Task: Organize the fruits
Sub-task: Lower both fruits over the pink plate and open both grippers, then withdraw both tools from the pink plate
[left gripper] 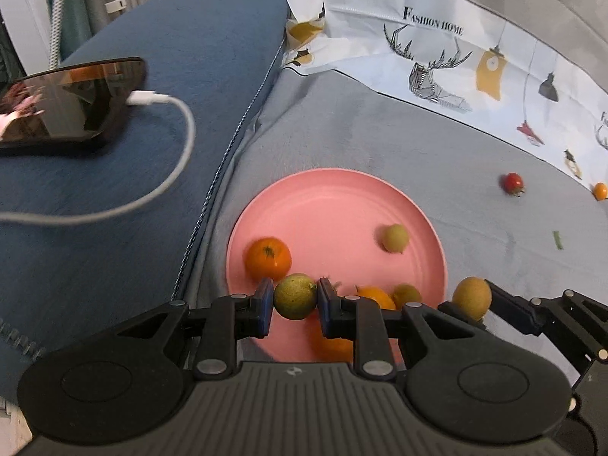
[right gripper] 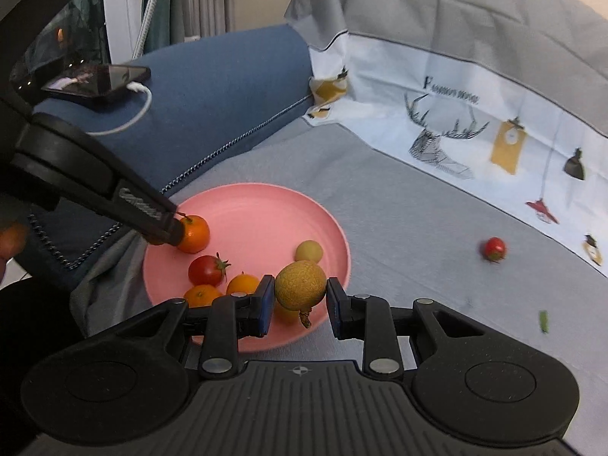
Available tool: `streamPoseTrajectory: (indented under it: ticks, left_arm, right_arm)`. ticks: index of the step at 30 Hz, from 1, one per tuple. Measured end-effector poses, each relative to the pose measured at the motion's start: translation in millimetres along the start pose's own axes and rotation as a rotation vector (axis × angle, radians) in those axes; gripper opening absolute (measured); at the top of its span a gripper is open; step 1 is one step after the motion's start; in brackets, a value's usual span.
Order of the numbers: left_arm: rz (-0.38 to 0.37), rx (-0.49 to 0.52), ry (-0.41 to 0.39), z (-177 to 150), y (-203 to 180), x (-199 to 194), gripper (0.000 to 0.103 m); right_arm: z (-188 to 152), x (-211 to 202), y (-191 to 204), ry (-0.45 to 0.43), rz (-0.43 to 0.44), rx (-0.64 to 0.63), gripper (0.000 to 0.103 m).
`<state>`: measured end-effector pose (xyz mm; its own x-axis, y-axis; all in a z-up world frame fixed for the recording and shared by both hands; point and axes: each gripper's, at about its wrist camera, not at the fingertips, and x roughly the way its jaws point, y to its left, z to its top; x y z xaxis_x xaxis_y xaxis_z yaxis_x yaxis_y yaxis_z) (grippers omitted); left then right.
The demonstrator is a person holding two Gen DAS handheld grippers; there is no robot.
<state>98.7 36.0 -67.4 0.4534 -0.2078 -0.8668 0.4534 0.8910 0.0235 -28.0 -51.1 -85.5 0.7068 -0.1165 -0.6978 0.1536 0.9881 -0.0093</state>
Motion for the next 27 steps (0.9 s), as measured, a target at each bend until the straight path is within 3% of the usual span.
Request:
streamPoseTrajectory:
  ticks: [7, 8, 10, 11, 12, 13, 14, 16, 20, 27]
  left_arm:
    - [0.029, 0.027, 0.019, 16.9, -7.9, 35.9, 0.027]
    - [0.029, 0.027, 0.02, 18.5, -7.7, 39.0, 0.031]
    - [0.02, 0.011, 0.014, 21.5, -5.3, 40.3, 0.069]
    - [0.025, 0.0, 0.004, 22.6, -4.4, 38.4, 0.098]
    - [0.033, -0.013, -0.019, 22.8, -3.0, 34.4, 0.103]
    - [0.033, -0.025, -0.054, 21.5, -1.4, 27.8, 0.103]
    - [0.023, -0.022, -0.076, 19.3, -1.0, 21.7, 0.103]
    - [0.03, 0.007, -0.085, 12.9, -4.2, 13.2, 0.103]
    - [0.084, 0.06, -0.072, -12.2, -10.2, -7.5, 0.103]
    - [0.117, 0.034, -0.072, -66.6, -1.8, -65.5, 0.103]
  right_arm:
    - [6.2, 39.3, 5.0, 0.043, 0.023, -0.035, 0.03]
    - [7.2, 42.9, 5.9, 0.046, 0.025, -0.04, 0.03]
    - [10.6, 47.0, 7.9, 0.039, 0.021, -0.059, 0.034]
    - [12.5, 46.8, 8.6, 0.025, 0.014, -0.066, 0.05]
    - [14.9, 45.4, 10.1, 0.014, 0.01, -0.08, 0.06]
    - [16.1, 42.3, 10.7, 0.001, 0.006, -0.089, 0.075]
    - [17.0, 37.5, 11.8, -0.018, -0.002, -0.096, 0.083]
    - [15.7, 27.3, 13.0, -0.029, -0.014, -0.105, 0.088]
    - [1.5, 0.6, 14.3, 0.026, -0.018, -0.061, 0.093]
    - [-27.8, -69.0, 12.6, 0.058, -0.062, 0.054, 0.095]
